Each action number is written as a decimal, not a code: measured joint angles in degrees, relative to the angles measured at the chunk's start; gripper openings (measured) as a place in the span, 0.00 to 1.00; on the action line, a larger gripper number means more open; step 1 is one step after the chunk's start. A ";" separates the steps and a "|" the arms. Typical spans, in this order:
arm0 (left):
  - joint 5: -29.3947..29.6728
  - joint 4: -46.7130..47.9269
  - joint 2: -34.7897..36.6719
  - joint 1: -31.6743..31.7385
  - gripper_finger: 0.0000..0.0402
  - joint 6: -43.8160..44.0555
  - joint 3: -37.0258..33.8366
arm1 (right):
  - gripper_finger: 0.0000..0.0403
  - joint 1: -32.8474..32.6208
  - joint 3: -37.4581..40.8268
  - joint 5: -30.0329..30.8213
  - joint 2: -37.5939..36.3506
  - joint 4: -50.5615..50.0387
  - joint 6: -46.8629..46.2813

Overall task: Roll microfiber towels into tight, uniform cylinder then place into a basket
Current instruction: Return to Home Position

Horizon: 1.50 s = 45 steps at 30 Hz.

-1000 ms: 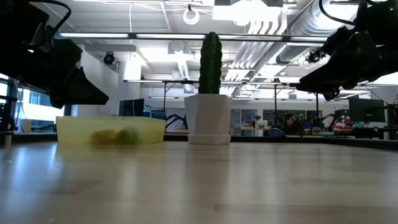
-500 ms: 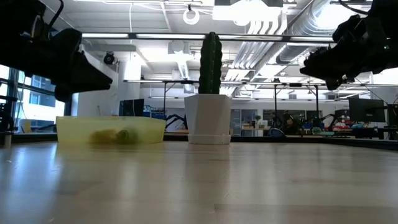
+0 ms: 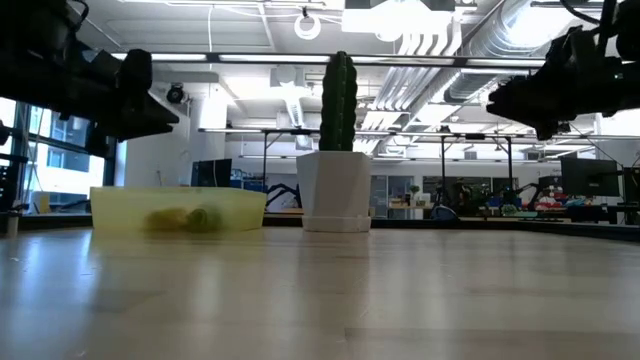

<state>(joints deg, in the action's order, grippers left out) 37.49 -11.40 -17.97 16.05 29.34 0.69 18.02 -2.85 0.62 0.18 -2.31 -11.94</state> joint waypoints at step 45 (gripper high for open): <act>0.44 0.00 11.53 21.81 0.25 0.00 0.00 | 0.33 20.26 0.00 0.00 0.09 -3.01 -0.01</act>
